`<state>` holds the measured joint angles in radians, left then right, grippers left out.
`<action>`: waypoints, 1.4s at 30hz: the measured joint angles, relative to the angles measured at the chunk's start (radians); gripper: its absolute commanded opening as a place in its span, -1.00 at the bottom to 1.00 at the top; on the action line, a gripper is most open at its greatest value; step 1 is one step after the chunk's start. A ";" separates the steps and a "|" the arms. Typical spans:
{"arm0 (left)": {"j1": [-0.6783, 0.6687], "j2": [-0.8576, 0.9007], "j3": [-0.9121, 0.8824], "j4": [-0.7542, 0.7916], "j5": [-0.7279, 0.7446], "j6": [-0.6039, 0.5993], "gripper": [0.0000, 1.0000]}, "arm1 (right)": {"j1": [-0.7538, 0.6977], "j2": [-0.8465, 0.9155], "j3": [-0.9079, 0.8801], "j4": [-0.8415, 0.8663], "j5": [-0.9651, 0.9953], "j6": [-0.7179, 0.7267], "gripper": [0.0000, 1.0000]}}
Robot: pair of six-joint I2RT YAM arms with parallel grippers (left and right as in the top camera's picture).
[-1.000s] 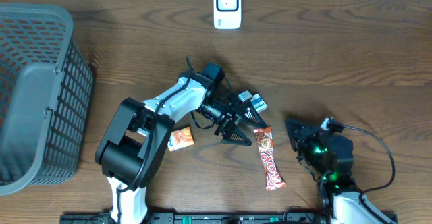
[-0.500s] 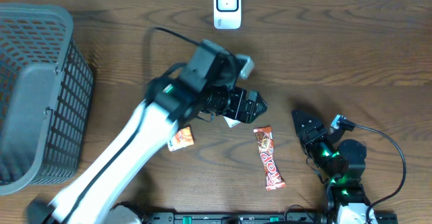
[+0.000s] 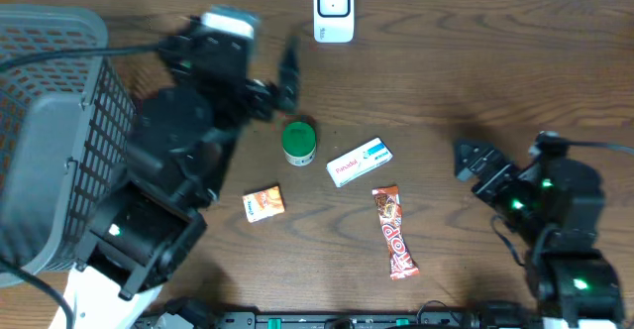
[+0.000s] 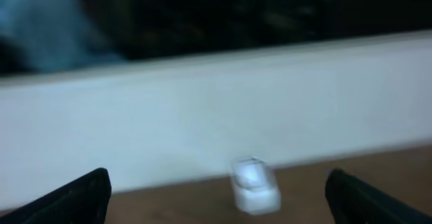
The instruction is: Scan the item barcode
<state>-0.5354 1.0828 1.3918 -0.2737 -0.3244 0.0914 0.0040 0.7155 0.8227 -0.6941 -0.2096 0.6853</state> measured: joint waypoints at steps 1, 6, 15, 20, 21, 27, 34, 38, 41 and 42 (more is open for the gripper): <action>0.029 0.003 0.000 0.020 -0.023 0.024 1.00 | 0.000 0.000 0.042 -0.045 0.010 -0.034 0.99; 0.182 0.008 0.000 0.034 -0.090 0.113 0.99 | 0.000 0.022 0.109 -0.199 -0.001 -0.142 0.99; 0.304 -0.003 0.000 -0.082 -0.087 0.193 0.99 | 0.024 0.338 0.109 -0.280 -0.100 -0.305 0.82; 0.307 -0.047 -0.005 -0.106 -0.031 0.188 0.99 | 0.070 0.601 0.109 -0.218 -0.200 -0.420 0.46; 0.307 -0.060 -0.011 -0.105 -0.019 0.181 0.99 | 0.079 0.646 0.109 -0.217 -0.213 -0.438 0.50; 0.312 -0.163 -0.051 -0.105 0.042 0.151 0.99 | 0.113 0.826 0.108 -0.173 -0.245 -0.523 0.81; 0.372 -0.252 -0.053 -0.104 0.064 0.129 0.99 | 0.157 0.938 0.108 -0.097 -0.249 -0.569 0.69; 0.414 -0.285 -0.053 -0.105 0.069 0.089 0.99 | 0.193 1.001 0.107 -0.075 -0.261 -0.606 0.59; 0.437 -0.296 -0.053 -0.106 0.088 0.069 0.99 | 0.223 1.028 0.106 -0.056 -0.285 -0.637 0.47; 0.443 -0.299 -0.053 -0.108 0.095 0.065 0.99 | 0.236 1.035 0.106 -0.050 -0.293 -0.651 0.44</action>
<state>-0.0925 0.7841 1.3392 -0.3820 -0.2291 0.1562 0.2398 1.7500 0.9291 -0.7444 -0.5026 0.0345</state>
